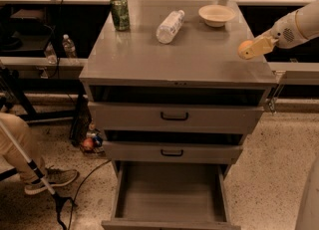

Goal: Place orange into bottom drawer

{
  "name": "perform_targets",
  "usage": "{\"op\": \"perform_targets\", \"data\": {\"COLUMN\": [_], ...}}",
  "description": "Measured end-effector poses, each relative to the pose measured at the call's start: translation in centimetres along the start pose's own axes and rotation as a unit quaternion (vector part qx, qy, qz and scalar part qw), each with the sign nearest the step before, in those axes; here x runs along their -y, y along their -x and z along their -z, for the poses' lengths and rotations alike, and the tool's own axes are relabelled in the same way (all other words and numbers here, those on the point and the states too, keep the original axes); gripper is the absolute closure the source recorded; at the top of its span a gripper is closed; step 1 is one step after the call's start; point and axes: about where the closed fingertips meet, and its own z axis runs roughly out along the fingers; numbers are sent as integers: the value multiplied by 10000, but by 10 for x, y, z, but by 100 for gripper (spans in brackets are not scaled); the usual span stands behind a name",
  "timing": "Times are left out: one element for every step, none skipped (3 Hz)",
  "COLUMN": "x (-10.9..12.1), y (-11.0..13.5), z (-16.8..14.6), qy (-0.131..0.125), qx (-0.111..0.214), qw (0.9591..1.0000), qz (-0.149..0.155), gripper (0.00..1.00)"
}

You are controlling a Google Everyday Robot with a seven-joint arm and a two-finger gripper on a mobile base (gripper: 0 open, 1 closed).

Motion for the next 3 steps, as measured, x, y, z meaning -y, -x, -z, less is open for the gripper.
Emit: {"op": "perform_targets", "data": {"x": [-11, -52, -116], "y": [-1, -11, -29], "z": [9, 38, 73], "qy": [137, 314, 525], "qx": [149, 348, 473], "qw": [9998, 9981, 9950], "qz": [88, 400, 707], "gripper": [100, 100, 100]}}
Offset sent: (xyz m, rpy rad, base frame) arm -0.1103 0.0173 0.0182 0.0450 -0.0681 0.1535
